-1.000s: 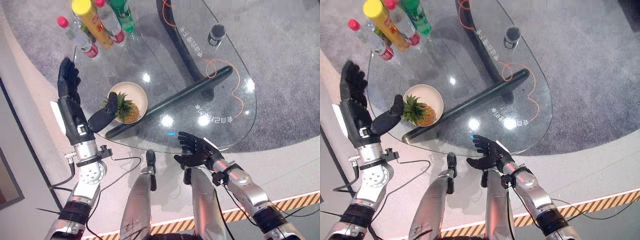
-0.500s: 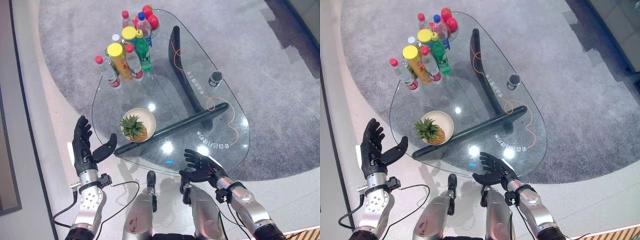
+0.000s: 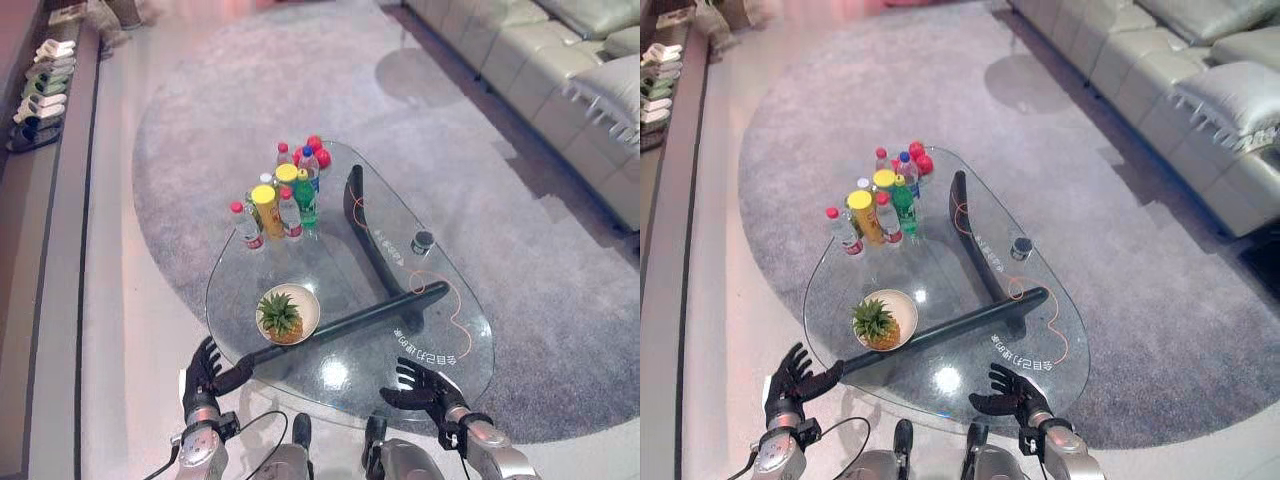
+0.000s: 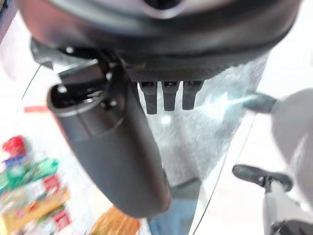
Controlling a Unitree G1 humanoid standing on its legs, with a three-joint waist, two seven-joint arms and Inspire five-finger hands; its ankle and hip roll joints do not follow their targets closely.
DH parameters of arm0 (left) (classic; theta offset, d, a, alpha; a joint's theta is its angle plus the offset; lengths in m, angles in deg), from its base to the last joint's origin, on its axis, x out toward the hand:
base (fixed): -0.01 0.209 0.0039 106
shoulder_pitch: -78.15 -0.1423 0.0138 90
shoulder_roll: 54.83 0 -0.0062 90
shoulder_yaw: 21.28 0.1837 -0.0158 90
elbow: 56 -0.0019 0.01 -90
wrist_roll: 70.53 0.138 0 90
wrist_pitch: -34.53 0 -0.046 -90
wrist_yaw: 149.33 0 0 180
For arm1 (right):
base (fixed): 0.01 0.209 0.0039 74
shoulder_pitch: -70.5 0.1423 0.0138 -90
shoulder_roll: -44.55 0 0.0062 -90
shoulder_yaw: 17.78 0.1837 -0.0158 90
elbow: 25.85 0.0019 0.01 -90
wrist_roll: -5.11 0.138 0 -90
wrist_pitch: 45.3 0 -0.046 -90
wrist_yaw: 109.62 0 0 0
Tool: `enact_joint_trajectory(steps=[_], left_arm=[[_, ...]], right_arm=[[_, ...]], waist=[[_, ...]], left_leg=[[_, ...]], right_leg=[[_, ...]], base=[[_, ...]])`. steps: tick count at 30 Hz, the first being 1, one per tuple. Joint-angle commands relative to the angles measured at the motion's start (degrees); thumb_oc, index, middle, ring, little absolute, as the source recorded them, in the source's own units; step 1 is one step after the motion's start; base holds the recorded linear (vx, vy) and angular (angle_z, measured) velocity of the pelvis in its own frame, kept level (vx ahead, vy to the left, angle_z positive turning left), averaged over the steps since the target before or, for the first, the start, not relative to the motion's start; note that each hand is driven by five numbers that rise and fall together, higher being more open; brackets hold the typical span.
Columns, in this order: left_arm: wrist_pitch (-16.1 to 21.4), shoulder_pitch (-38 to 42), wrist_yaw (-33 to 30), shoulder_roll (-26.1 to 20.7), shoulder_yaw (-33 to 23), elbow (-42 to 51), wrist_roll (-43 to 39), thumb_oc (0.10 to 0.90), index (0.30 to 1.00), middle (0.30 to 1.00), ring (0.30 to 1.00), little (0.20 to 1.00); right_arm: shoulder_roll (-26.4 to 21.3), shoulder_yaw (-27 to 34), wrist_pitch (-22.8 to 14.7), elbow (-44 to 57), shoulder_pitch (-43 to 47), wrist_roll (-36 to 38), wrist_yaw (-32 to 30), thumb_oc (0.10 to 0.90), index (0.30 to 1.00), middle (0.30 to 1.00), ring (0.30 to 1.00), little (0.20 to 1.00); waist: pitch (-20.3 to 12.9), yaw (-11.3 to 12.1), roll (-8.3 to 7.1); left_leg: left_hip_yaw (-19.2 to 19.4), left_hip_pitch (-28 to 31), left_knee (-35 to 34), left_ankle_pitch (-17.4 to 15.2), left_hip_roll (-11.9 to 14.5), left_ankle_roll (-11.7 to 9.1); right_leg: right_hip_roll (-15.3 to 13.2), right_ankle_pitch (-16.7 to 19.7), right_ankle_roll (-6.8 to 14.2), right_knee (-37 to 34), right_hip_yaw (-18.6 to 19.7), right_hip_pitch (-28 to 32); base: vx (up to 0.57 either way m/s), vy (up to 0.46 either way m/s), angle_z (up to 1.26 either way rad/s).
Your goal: Pick up the fruit to the plate
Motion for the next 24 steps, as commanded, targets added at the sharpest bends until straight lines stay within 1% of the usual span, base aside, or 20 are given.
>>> enact_joint_trajectory(steps=[1, 2, 4, 8, 9, 13, 15, 19, 22, 23, 24], left_arm=[[1.2, 1.5, 2.2, -1.3, -0.4, 0.3, -0.5, 0.8, 0.9, 0.9, 0.9, 0.9], [0.7, 1.6, 2.7, -1.3, -0.3, -0.4, -0.6, 0.8, 0.9, 0.9, 0.9, 0.9], [-1.7, 2.2, 4.4, -1.2, 0.2, -2.7, -1.6, 0.8, 0.9, 0.9, 0.9, 0.9], [-4.2, 3.1, 6.5, -0.5, -0.2, -7.1, -3.2, 0.8, 0.9, 0.9, 0.9, 0.9], [-5.3, 3.5, 8.2, -0.1, -0.4, -9.9, -3.3, 0.8, 0.9, 0.9, 0.9, 0.9], [-8.1, 4.2, 8.6, 0.8, -1.2, -16.1, -4.2, 0.8, 0.9, 0.9, 0.9, 0.9], [-8.3, 4.6, 8.7, 1.3, -2.3, -20.0, -5.3, 0.8, 0.9, 0.9, 0.9, 0.9], [-9.5, 5.2, 9.1, 1.5, -3.9, -23.4, -4.4, 0.8, 0.9, 0.9, 0.9, 0.9], [-9.7, 5.4, 10.0, 1.6, -3.9, -24.1, -3.4, 0.8, 0.9, 0.9, 0.9, 0.9], [-10.0, 5.3, 10.2, 1.8, -3.7, -24.6, -2.3, 0.8, 0.9, 0.9, 0.9, 0.9], [-10.1, 5.3, 10.2, 1.8, -3.6, -24.6, -2.1, 0.8, 0.9, 0.9, 0.9, 0.9]], right_arm=[[0.0, 0.9, -2.9, 1.1, 1.0, -1.3, -1.6, 0.8, 0.9, 0.9, 0.9, 0.9], [0.1, 1.0, -3.1, 0.1, 1.1, -1.2, -1.8, 0.8, 0.9, 0.9, 0.9, 0.9], [0.3, 1.2, -3.7, -3.0, 1.3, -1.3, -2.3, 0.8, 0.9, 0.9, 0.9, 0.9], [0.8, 1.4, -5.2, -8.6, 1.8, -2.0, -4.5, 0.8, 0.9, 0.9, 0.9, 0.9], [1.2, 1.6, -6.0, -11.8, 2.2, -2.3, -5.6, 0.8, 0.9, 0.9, 0.9, 0.9], [2.0, 2.2, -7.3, -18.1, 3.0, -3.9, -6.6, 0.8, 0.9, 0.9, 0.9, 0.9], [2.4, 2.6, -7.8, -21.6, 3.4, -4.9, -7.5, 0.8, 0.9, 0.9, 0.9, 0.9], [3.0, 3.4, -7.6, -26.6, 3.9, -7.0, -8.6, 0.8, 0.9, 0.9, 0.9, 0.9], [3.2, 3.7, -6.2, -28.0, 3.8, -6.8, -7.9, 0.8, 0.9, 0.9, 0.9, 0.9], [3.7, 4.2, -4.8, -29.7, 3.6, -6.6, -6.6, 0.8, 0.9, 0.9, 0.9, 0.9], [3.8, 4.3, -4.6, -30.0, 3.5, -6.7, -6.4, 0.8, 0.9, 0.9, 0.9, 0.9]], waist=[[-1.8, -0.4, -2.09], [-2.1, -0.5, -2.01], [-2.8, -0.7, -1.88], [-3.9, -1.1, -1.73], [-4.6, -1.3, -1.66], [-5.8, -1.4, -1.6], [-6.4, -1.5, -1.61], [-7.4, -1.6, -1.55], [-7.8, -1.7, -1.51], [-8.1, -1.7, -1.46], [-8.2, -1.7, -1.46]], left_leg=[[2.9, 0.6, 0.4, -2.9, -4.0, -0.9], [3.1, 1.0, 0.1, -2.9, -4.0, -0.9], [3.5, 1.7, -0.4, -2.9, -3.8, -1.0], [4.1, 2.6, -0.8, -3.2, -3.6, -1.0], [4.3, 3.0, -1.0, -3.4, -3.6, -0.9], [4.6, 4.0, -1.4, -3.6, -3.5, -0.8], [5.0, 4.5, -1.6, -3.9, -3.4, -0.8], [5.5, 5.3, -1.9, -4.2, -3.2, -0.8], [5.6, 5.6, -2.0, -4.3, -3.1, -0.8], [5.7, 5.8, -2.1, -4.4, -3.0, -0.8], [5.7, 5.9, -2.1, -4.4, -3.0, -0.8]], right_leg=[[0.1, 3.0, 2.0, -5.9, -2.6, 6.9], [0.0, 3.1, 2.1, -6.2, -2.5, 7.1], [0.0, 3.4, 2.2, -6.9, -2.4, 7.7], [-0.2, 3.6, 2.3, -7.5, -2.0, 8.4], [-0.2, 3.7, 2.3, -7.8, -1.8, 8.7], [-0.4, 4.0, 2.4, -8.6, -1.3, 9.4], [-0.5, 4.1, 2.5, -9.0, -1.2, 9.9], [-0.6, 4.2, 2.6, -9.4, -0.9, 10.5], [-0.6, 4.2, 2.7, -9.5, -0.7, 10.7], [-0.6, 4.3, 2.7, -9.5, -0.7, 10.8], [-0.6, 4.3, 2.8, -9.5, -0.7, 10.8]], base=[[0.02, 0.015, -0.06], [0.01, 0.013, -0.05], [0.01, 0.007, -0.05], [0.01, 0.003, -0.01], [0.04, 0.004, -0.03], [0.06, -0.002, -0.01], [0.08, 0.002, 0.0], [0.08, 0.005, -0.04], [0.05, 0.008, -0.05], [0.06, 0.012, -0.02], [0.07, 0.016, -0.02]])
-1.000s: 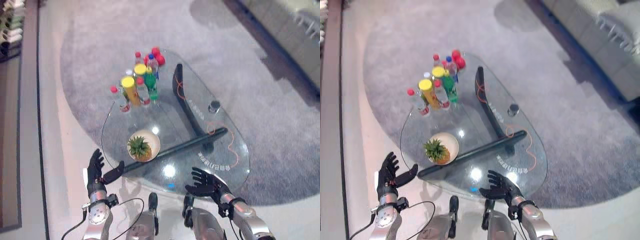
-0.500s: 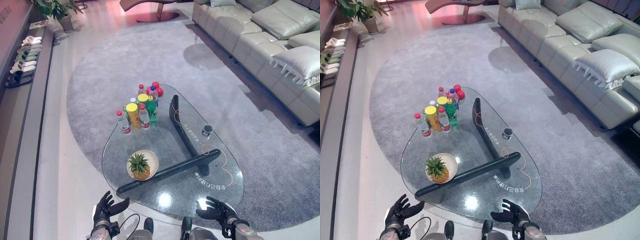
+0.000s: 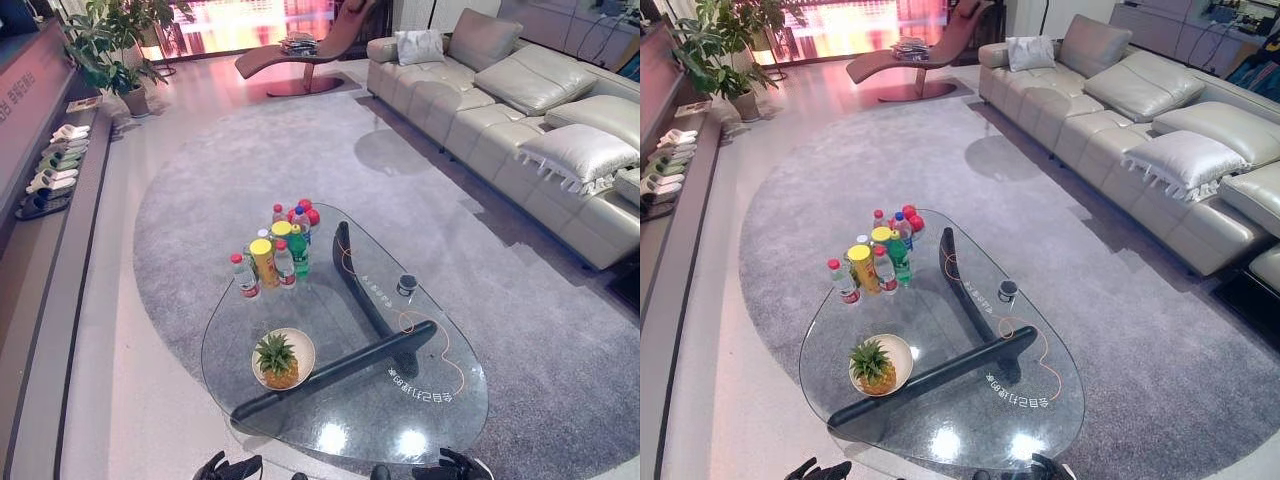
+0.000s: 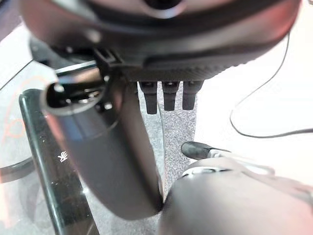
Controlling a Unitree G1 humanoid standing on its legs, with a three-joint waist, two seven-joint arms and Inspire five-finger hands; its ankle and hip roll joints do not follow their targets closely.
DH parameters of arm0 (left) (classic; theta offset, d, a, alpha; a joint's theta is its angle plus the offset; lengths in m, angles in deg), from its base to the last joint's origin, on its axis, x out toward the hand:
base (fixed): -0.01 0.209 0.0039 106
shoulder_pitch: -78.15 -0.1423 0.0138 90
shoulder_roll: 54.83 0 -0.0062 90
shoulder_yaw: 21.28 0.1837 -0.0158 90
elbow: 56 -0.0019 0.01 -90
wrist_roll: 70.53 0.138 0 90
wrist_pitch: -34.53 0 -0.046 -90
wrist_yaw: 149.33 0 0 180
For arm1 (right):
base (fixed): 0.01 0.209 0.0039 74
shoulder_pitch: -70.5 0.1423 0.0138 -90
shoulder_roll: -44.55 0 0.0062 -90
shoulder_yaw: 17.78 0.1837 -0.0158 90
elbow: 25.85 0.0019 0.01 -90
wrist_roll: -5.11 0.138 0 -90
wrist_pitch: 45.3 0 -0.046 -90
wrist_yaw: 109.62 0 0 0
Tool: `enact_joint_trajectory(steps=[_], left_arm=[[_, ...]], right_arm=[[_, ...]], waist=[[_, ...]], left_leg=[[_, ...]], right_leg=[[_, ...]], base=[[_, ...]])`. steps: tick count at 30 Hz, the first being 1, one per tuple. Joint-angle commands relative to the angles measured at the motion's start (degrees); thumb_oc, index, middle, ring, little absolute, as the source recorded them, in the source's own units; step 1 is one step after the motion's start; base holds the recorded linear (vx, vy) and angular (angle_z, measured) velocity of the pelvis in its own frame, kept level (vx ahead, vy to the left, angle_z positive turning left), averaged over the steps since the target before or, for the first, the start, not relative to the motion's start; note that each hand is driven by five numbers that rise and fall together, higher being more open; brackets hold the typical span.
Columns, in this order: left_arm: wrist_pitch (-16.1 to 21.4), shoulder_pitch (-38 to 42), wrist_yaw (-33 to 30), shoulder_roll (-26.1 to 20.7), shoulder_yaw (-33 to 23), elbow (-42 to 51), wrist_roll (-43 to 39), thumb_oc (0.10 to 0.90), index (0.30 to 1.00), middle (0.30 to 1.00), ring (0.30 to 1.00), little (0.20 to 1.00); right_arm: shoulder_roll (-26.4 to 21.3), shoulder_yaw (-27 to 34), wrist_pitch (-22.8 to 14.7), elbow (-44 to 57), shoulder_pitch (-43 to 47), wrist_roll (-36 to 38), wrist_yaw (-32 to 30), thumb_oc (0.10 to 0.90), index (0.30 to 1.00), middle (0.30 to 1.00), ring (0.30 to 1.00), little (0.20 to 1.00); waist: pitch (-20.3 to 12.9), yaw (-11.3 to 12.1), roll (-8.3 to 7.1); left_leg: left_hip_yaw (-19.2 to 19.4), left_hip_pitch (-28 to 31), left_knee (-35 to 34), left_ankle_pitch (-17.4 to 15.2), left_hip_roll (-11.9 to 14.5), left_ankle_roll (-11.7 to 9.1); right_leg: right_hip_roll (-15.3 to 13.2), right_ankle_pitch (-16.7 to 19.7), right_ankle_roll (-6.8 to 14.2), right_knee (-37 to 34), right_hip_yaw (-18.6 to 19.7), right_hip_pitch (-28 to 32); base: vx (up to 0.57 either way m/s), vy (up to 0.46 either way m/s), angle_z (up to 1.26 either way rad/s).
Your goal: Pick up the fruit to the plate
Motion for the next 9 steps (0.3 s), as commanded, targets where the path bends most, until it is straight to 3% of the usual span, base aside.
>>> enact_joint_trajectory(steps=[1, 9], left_arm=[[1.0, 4.7, 0.9, 0.0, -1.1, -2.3, 2.4, 0.8, 0.9, 0.9, 0.9, 0.9], [0.7, 5.0, 2.7, 0.1, -1.5, -3.6, 3.5, 0.8, 0.9, 0.9, 0.9, 0.9]], right_arm=[[0.6, 0.5, 1.7, -3.2, 3.6, 0.1, 1.6, 0.8, 0.9, 0.9, 0.9, 0.9], [1.0, 2.7, 5.0, -6.8, 3.2, 3.3, 4.5, 0.8, 0.9, 0.9, 0.9, 0.9]], waist=[[-0.1, 0.0, -2.21], [-0.9, 0.0, -1.9]], left_leg=[[3.6, 1.6, 0.5, -3.9, -3.1, -1.4], [3.4, 2.1, 0.3, -4.0, -3.1, -1.3]], right_leg=[[-1.7, -0.1, 2.4, 0.9, -1.3, 3.5], [-1.9, -0.1, 2.6, 0.9, -1.0, 3.8]], base=[[0.04, 0.013, -0.02], [0.04, 0.014, -0.04]])
